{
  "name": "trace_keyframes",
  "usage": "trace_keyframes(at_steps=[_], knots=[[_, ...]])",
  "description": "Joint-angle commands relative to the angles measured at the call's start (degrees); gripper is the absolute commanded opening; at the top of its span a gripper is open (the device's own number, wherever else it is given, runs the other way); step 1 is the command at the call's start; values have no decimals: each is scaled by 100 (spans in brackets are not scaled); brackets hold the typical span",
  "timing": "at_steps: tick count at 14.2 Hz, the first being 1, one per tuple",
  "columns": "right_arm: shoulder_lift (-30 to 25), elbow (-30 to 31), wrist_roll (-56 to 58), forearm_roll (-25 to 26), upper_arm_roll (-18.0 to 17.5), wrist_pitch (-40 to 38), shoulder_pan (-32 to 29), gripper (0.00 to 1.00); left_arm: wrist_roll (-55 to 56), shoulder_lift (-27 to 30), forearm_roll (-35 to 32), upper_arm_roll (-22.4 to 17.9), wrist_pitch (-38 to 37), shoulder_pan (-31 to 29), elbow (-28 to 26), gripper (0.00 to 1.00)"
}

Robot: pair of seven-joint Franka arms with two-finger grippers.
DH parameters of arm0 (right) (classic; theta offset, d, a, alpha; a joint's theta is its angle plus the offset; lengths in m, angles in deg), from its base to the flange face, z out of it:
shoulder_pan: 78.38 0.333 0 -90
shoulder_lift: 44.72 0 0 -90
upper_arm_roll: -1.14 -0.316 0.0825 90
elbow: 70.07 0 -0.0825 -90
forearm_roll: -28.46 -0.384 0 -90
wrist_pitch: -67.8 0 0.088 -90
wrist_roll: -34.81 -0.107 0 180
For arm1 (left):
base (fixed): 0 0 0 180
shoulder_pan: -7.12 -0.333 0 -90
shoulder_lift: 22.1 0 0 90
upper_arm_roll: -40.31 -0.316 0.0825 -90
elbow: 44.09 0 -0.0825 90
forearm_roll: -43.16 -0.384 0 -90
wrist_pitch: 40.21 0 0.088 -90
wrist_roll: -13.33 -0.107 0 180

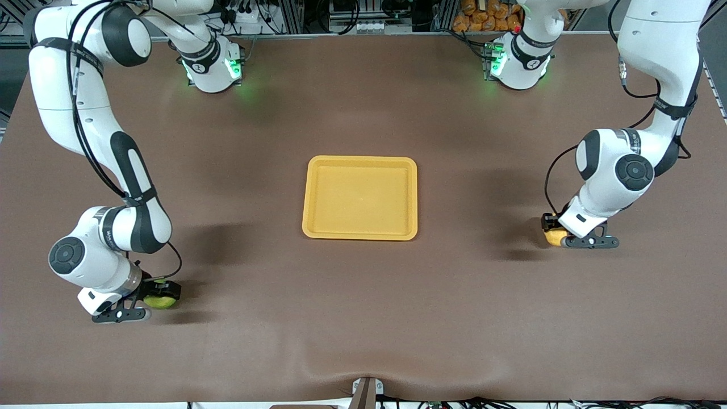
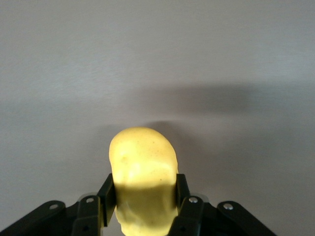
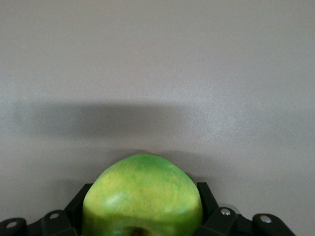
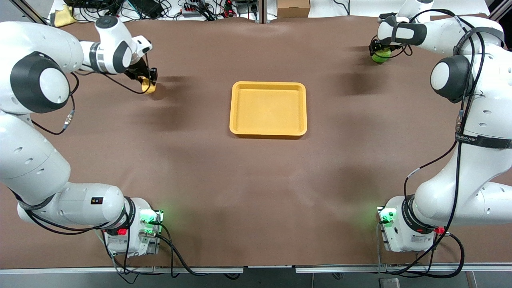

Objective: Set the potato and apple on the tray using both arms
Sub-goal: 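Carry the potato with the left gripper over the yellow tray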

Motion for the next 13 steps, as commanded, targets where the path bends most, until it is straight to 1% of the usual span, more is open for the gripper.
trace_keyframes(at_steps=[1, 2, 4, 7, 10, 12, 13], knots=[[1, -190, -129, -9, -13, -600, -26, 12, 66, 209, -105, 278, -527, -8, 194, 19], [1, -217, -130, 18, -5, -733, 0, 0, 40, 218, -105, 349, -615, -8, 256, 19], [-26, -234, -112, 27, -5, -770, 0, 0, 13, 227, -105, 576, -625, -8, 414, 20], [-122, -269, -112, 27, 4, -865, 17, 0, 127, 201, -96, 1077, -660, 9, 608, 19], [-114, -769, -121, 18, -5, -1829, 18, 0, 154, 201, -96, 1491, -660, 18, 704, 19], [-122, -998, -112, 18, -5, -2192, 26, 0, 163, 183, -96, 1675, -660, 79, 792, 19], [-148, -1016, -112, 18, -5, -2263, 26, 0, 189, 174, -96, 1702, -660, 167, 828, 18]])
